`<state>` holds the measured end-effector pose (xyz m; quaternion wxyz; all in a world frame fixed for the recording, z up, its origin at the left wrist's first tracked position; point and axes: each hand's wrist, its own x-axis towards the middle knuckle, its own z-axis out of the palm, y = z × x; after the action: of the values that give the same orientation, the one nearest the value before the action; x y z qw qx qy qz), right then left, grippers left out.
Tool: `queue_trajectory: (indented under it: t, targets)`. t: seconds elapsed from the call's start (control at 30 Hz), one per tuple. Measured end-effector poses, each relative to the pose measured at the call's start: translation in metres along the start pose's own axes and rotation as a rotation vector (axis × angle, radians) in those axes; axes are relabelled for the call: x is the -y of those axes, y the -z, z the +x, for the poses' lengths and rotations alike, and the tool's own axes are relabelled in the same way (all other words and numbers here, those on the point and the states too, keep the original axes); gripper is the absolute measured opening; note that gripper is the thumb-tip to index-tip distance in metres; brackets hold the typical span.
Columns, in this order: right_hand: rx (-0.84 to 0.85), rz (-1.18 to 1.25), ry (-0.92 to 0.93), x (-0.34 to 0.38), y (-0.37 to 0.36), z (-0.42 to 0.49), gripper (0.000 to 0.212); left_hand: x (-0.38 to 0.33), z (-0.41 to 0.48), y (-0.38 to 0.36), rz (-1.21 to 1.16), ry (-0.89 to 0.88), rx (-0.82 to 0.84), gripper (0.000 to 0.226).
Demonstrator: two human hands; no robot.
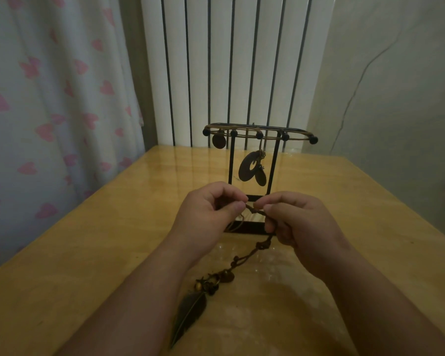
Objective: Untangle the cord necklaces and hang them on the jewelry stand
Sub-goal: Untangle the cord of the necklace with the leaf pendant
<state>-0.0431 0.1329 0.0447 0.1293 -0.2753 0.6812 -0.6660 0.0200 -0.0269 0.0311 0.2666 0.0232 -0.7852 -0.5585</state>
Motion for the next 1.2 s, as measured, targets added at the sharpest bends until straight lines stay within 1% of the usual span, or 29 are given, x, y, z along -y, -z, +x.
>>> queue_trajectory:
  t: [0.17, 0.3, 0.47, 0.67, 0.73, 0.83, 0.93, 1.03, 1.2]
  targets:
    - [0.019, -0.113, 0.078, 0.0003, -0.0018, -0.0008, 0.013, -0.0006, 0.0001, 0.0007, 0.065, -0.019, -0.026, 0.021]
    - [0.000, -0.259, 0.127, 0.0010, -0.0032, -0.0012, 0.012, -0.0007, -0.0001, 0.0006, 0.069, -0.017, -0.039, 0.022]
    - [0.005, -0.397, 0.152, -0.0009, -0.0043, -0.0015, 0.011, -0.0001, 0.0000, 0.0008, 0.082, -0.025, -0.043, 0.022]
    - [-0.062, -0.439, 0.199, -0.0028, -0.0040, -0.0005, 0.012, 0.0001, 0.0004, -0.0001, 0.067, -0.033, -0.055, 0.019]
    - [-0.077, -0.439, 0.204, -0.0040, -0.0041, 0.0002, 0.011, -0.0008, -0.0001, -0.0001, 0.082, -0.049, -0.060, 0.025]
    - [-0.092, -0.417, 0.204, -0.0050, -0.0057, 0.0010, 0.011, -0.0034, -0.0012, 0.0009, 0.213, -0.152, -0.130, 0.037]
    - [-0.111, -0.398, 0.228, -0.0056, -0.0061, 0.0008, 0.012, -0.0040, -0.0037, 0.0002, 0.254, -0.271, -0.158, 0.025]
    - [-0.134, -0.410, 0.261, -0.0063, -0.0059, 0.0012, 0.010, -0.0018, -0.0056, -0.0038, 0.275, -0.305, -0.132, 0.013]
    - [-0.144, -0.390, 0.253, -0.0086, -0.0062, 0.0024, 0.008, -0.0016, -0.0047, -0.0063, 0.287, -0.254, -0.109, 0.006]
